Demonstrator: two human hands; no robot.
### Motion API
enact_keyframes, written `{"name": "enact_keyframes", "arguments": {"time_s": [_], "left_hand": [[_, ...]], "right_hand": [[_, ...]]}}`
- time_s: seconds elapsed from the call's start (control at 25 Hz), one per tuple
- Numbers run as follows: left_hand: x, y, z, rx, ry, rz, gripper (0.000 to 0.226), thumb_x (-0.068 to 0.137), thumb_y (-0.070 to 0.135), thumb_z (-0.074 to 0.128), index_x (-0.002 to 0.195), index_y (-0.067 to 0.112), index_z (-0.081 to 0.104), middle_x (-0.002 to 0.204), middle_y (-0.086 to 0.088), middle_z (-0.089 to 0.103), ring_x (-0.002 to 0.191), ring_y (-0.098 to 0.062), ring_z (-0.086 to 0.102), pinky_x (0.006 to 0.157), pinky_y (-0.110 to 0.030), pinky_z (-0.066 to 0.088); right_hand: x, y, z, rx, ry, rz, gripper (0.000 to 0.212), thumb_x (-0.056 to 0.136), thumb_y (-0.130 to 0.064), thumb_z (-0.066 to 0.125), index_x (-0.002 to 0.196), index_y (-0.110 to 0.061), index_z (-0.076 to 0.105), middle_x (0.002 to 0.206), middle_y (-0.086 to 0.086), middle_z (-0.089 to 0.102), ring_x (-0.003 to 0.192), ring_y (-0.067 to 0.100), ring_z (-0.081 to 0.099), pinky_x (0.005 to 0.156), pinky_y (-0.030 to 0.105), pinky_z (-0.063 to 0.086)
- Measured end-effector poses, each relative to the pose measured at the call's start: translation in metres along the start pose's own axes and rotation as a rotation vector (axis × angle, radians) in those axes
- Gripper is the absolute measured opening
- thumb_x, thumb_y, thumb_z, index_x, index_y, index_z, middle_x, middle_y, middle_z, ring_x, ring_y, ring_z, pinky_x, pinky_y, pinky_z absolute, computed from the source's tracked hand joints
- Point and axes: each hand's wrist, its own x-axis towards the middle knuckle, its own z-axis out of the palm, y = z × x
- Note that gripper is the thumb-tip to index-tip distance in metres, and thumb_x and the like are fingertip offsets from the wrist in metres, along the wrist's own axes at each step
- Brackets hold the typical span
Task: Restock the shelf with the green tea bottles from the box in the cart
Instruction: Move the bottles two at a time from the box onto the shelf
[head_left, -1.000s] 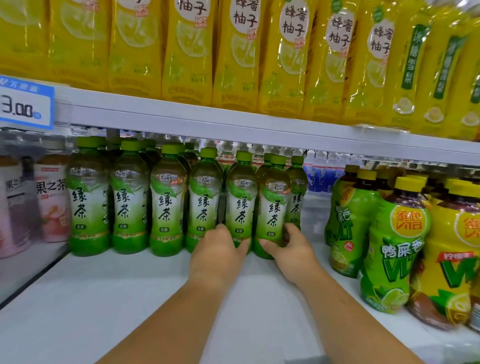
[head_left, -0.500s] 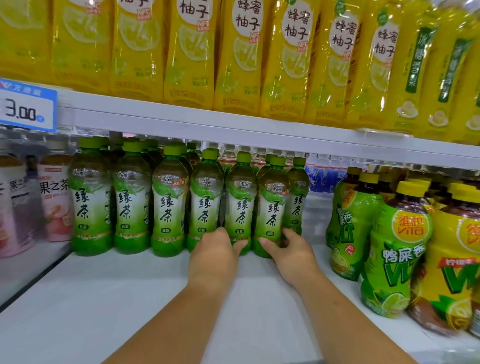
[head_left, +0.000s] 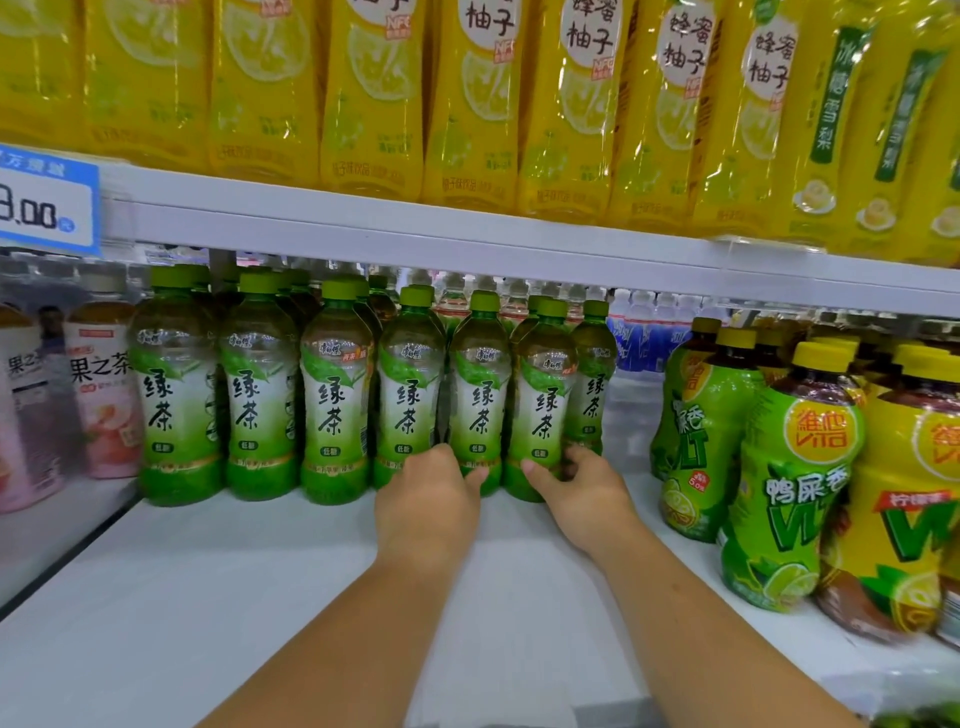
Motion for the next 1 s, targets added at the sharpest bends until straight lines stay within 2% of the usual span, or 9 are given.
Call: {"name": "enact_keyframes", "arguments": {"time_s": [0.16,0.4,0.52,0.64,0.68,0.76,0.84,0.92,1.0], "left_hand": [[-0.002,0.000,-0.003,0.001,0.022,0.006,0.036,0.094,0.054,0.055,0.103,0.020,0.063,0.098,-0.003,0.069,0.093,-0.028,0.067,0.073,-0.033,0.050],[-0.014,0.005,-0.008,0.055,-0.025,0.047,0.043,0.095,0.050,0.050,0.110,0.011,0.058,0.106,-0.009,0.064,0.098,-0.031,0.063,0.078,-0.037,0.048],[-0.022,0.001,-0.015,-0.190,-0.149,0.017,0.038,0.096,0.040,0.054,0.118,0.010,0.058,0.110,-0.008,0.061,0.104,-0.028,0.057,0.084,-0.034,0.046],[-0.033,-0.003,-0.039,-0.653,-0.241,-0.164,0.026,0.097,0.026,0.060,0.122,0.018,0.059,0.109,0.000,0.061,0.104,-0.019,0.058,0.084,-0.024,0.040],[-0.041,-0.002,-0.053,-0.731,-0.296,-0.249,0.028,0.097,0.027,0.060,0.125,0.019,0.058,0.114,0.000,0.061,0.106,-0.019,0.058,0.088,-0.024,0.040],[-0.056,0.005,-0.080,-0.741,-0.422,-0.376,0.040,0.099,0.032,0.058,0.135,0.017,0.054,0.122,0.000,0.060,0.108,-0.015,0.056,0.093,-0.024,0.038],[-0.073,0.010,-0.105,-0.682,-0.515,-0.452,0.039,0.100,0.037,0.055,0.134,0.018,0.057,0.122,0.005,0.061,0.105,-0.010,0.056,0.092,-0.022,0.039],[-0.088,0.013,-0.123,-0.698,-0.596,-0.580,0.032,0.100,0.042,0.054,0.120,0.019,0.063,0.107,0.009,0.064,0.095,-0.007,0.059,0.087,-0.023,0.045],[-0.103,0.022,-0.150,-0.675,-0.711,-0.725,0.036,0.097,0.050,0.054,0.117,0.021,0.063,0.109,0.005,0.066,0.101,-0.014,0.062,0.096,-0.034,0.049]], "right_hand": [[-0.001,-0.002,-0.001,-0.033,0.011,-0.002,0.041,0.088,-0.045,0.070,0.119,-0.019,0.067,0.107,-0.005,0.073,0.101,0.017,0.068,0.092,0.034,0.054],[-0.024,-0.018,-0.001,-0.217,0.066,-0.007,0.033,0.099,-0.038,0.057,0.116,-0.011,0.064,0.105,0.006,0.069,0.095,0.021,0.061,0.074,0.023,0.037],[-0.038,-0.027,-0.007,-0.159,0.026,0.029,0.025,0.101,-0.031,0.054,0.116,-0.013,0.063,0.105,0.003,0.069,0.100,0.022,0.063,0.071,0.020,0.035],[-0.058,-0.040,-0.024,-0.029,-0.076,0.149,0.022,0.103,-0.021,0.050,0.124,-0.021,0.059,0.100,-0.009,0.063,0.091,0.010,0.060,0.069,0.011,0.037],[-0.067,-0.045,-0.030,-0.030,-0.126,0.206,0.028,0.103,-0.023,0.050,0.130,-0.019,0.057,0.105,-0.008,0.063,0.094,0.010,0.059,0.076,0.011,0.038],[-0.083,-0.054,-0.043,0.005,-0.197,0.326,0.041,0.102,-0.029,0.053,0.141,-0.017,0.051,0.124,0.000,0.062,0.109,0.014,0.058,0.091,0.021,0.041],[-0.104,-0.066,-0.052,0.053,-0.229,0.424,0.043,0.102,-0.033,0.054,0.142,-0.018,0.051,0.127,0.003,0.059,0.115,0.018,0.058,0.096,0.027,0.043],[-0.126,-0.080,-0.060,0.063,-0.259,0.464,0.041,0.102,-0.036,0.053,0.139,-0.019,0.053,0.124,0.003,0.060,0.113,0.020,0.059,0.094,0.029,0.046],[-0.153,-0.107,-0.080,0.022,-0.315,0.532,0.042,0.103,-0.038,0.049,0.141,-0.019,0.050,0.124,0.001,0.058,0.108,0.017,0.055,0.088,0.023,0.041]]}}
